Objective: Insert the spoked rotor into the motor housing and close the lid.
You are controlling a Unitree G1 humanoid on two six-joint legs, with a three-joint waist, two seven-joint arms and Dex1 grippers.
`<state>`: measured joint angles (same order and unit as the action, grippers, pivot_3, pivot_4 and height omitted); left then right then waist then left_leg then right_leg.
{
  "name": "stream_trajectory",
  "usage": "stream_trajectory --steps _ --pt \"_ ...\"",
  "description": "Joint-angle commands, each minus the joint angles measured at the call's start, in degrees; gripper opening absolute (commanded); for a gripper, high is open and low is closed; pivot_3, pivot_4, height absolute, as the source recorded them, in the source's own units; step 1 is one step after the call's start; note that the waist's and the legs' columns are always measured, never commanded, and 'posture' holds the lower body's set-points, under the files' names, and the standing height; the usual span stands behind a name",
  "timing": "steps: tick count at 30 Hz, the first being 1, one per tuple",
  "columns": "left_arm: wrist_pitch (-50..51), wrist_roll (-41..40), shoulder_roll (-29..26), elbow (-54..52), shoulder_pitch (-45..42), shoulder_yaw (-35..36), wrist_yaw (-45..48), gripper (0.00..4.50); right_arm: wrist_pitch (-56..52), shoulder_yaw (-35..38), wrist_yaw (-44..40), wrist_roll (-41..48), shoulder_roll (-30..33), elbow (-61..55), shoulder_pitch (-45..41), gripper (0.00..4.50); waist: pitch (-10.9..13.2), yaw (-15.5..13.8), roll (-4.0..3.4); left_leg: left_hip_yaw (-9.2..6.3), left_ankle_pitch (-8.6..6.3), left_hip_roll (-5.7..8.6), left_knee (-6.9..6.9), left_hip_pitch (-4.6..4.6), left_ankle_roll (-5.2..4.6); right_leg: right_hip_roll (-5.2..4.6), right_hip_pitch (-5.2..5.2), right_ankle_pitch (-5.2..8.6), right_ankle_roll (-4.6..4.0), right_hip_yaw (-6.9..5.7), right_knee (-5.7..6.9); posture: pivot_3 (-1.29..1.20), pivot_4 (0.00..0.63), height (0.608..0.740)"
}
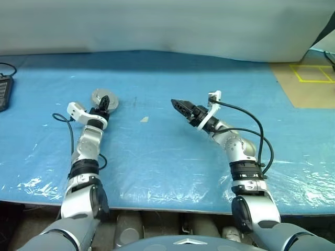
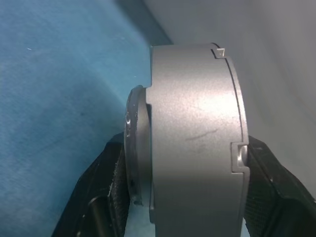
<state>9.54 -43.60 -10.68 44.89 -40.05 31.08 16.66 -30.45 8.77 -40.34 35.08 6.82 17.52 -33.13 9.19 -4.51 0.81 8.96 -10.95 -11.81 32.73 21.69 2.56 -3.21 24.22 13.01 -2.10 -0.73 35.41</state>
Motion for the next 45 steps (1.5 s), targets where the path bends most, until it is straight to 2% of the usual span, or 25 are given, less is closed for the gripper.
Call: stream_trajectory --steps 1,3,9,10,17,24,29,33,38,45 --pt "-3.0 1.4 -1.6 3.7 -4.5 0.7 1.3 2.63 0.7 0.3 -0.7 0.6 0.3 -2.4 -0.1 4.21 0.0 0.0 0.03 -0.09 0.00 0.00 0.05 0.06 0.00 -0.01 0.00 0.00 -0.01 -0.06 0.01 0.00 0.150 0.740" --pt "-3.6 2.4 -2.3 6.1 -5.4 0.7 1.8 2.63 0.6 0.3 -0.7 0.7 0.4 -2.8 0.2 4.21 0.0 0.0 0.03 -0.19 0.00 0.00 0.08 0.08 0.00 -0.04 0.00 0.00 -0.03 -0.16 0.09 0.00 0.150 0.740" --pt "-9.0 5.4 -4.8 9.3 -5.3 1.9 -1.0 4.42 0.6 0.3 -0.6 0.6 0.5 -3.1 0.5 4.25 0.0 0.4 0.05 -0.27 -0.01 -0.01 0.23 0.07 0.02 -0.09 -0.02 -0.02 -0.07 -0.21 0.22 0.00 0.150 0.740" --pt "-9.8 5.4 -5.4 9.4 -5.2 2.6 -1.6 4.49 0.6 0.3 -0.6 0.6 0.5 -3.0 0.4 4.25 0.0 0.5 0.04 -0.27 -0.02 -0.01 0.24 0.05 0.03 -0.09 -0.03 -0.03 -0.09 -0.22 0.23 0.00 0.150 0.740" --pt "-16.1 8.0 -10.3 9.1 -2.5 4.7 -5.5 4.49 1.7 -0.3 -0.9 -0.4 0.1 -1.6 -0.5 4.25 0.0 0.5 0.04 -0.32 -0.11 -0.05 0.25 0.06 0.20 -0.12 -0.03 -0.06 -0.15 -0.36 0.22 0.00 0.150 0.740" --pt "-18.0 8.7 -10.5 1.4 -0.2 2.9 0.4 4.49 8.4 -1.4 0.7 -5.1 -0.6 -0.1 -0.8 4.25 0.0 0.1 0.05 -0.34 -0.12 -0.04 0.28 0.08 0.20 -0.21 -0.07 -0.06 -0.16 -0.44 0.22 0.00 0.150 0.740" --pt "-13.2 9.2 -7.6 -17.6 6.0 -7.9 15.9 4.49 14.2 -0.7 -0.3 -7.4 1.7 1.0 -1.5 4.25 0.0 -0.2 0.07 -0.33 -0.12 -0.04 0.28 0.12 0.20 -0.23 -0.07 -0.03 -0.22 -0.45 0.21 0.00 0.150 0.740" --pt "-11.4 14.6 -8.6 -25.0 10.0 -17.2 22.1 4.49 21.1 -0.7 -0.9 -11.2 5.1 4.4 -2.4 4.25 0.0 0.2 0.06 -0.30 -0.12 -0.05 0.28 0.08 0.20 -0.22 -0.07 0.08 -0.40 -0.44 0.23 0.00 0.150 0.740" --pt "-14.1 23.7 -11.6 -27.4 14.3 -27.9 30.0 4.49 31.4 -0.9 -4.1 -16.4 11.3 11.4 -2.5 4.25 0.0 0.7 0.06 -0.28 -0.12 -0.05 0.28 0.05 0.19 -0.21 -0.07 0.09 -0.41 -0.42 0.23 0.00 0.150 0.740" --pt "-13.0 26.7 -12.5 -25.3 16.6 -33.0 36.7 4.50 36.5 -9.4 -13.9 -25.3 18.7 15.9 1.4 4.38 0.0 0.7 0.05 -0.27 -0.12 -0.07 0.27 0.02 0.16 -0.17 -0.07 0.12 -0.46 -0.41 0.25 0.00 0.150 0.740"
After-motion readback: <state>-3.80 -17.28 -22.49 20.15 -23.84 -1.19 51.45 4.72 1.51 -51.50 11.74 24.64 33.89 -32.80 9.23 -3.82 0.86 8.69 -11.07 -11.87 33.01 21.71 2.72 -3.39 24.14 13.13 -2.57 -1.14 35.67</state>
